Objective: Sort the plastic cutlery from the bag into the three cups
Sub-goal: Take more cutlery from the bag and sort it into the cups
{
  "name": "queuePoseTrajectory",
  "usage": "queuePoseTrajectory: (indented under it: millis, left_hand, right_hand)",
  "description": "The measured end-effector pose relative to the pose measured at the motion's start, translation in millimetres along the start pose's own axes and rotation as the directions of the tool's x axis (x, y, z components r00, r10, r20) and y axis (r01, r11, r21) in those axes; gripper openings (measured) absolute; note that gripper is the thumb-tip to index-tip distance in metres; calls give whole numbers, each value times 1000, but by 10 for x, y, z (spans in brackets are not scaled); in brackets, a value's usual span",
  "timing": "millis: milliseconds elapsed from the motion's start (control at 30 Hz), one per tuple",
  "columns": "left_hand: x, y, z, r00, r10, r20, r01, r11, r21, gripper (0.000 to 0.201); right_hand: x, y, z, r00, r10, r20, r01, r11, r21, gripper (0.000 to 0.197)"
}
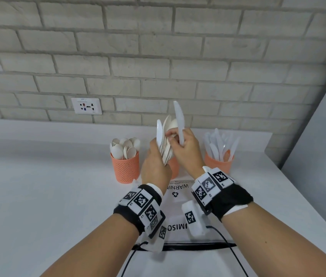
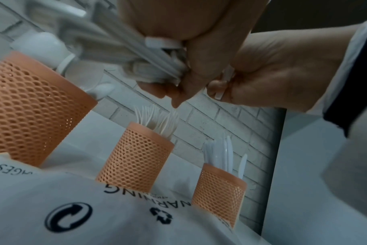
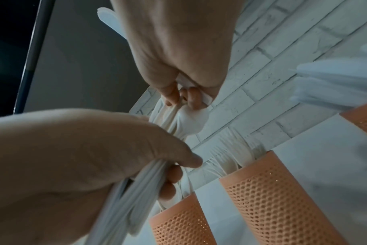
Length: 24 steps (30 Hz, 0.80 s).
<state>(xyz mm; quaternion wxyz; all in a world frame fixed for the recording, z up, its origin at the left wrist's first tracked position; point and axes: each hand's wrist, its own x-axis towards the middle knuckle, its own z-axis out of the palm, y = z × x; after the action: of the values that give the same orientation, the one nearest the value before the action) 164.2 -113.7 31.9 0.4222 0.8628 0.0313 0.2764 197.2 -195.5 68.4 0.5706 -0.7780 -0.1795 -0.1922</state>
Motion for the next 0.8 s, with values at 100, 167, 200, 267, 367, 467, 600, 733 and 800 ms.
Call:
queuePoseTrajectory:
  millis: [100,167,200,267,367,467,600,733,800]
  left_hand:
    - [1,-14,35,1000,-5,29,3,998,63,62]
    - [-3,-28,72,1000,-11,29,10,998,59,59]
    - [-5,-40,96,1000,-10,27,9,998,58,58]
    - [-7,-71,149,999,-16,35,14,998,64,60]
    - [-18,-112,214,997,-29,68,25,998,59,64]
    - [-46,-138,257,995,-27,96,24,999,36,63]
    - [-51,-128,266,995,-31,98,33,999,-27,67]
    - [-43,-109,276,993,-23,114,29,998,-55,67]
    - [-69,-116,306,992,-32,121,41,997,-69,65]
  right_hand:
    - [-11,-28,0,998,54,33,-54,998,-16,17]
    - [-12,-36,8,998,61,0,-61,993,-97,26]
    - [-8,-40,15,997,63,-34,-67,988,-136,27]
    - [2,-60,31,994,76,-83,-91,976,-196,25]
    - [9,-66,68,986,130,-105,-151,963,-222,20]
    - [18,-33,95,982,154,-107,-175,959,-223,15]
    - [49,-20,61,983,167,-76,-175,975,-133,8]
    - [159,-144,-47,981,188,-46,-187,982,26,8]
    - [243,-187,-129,983,159,-94,-148,983,108,7]
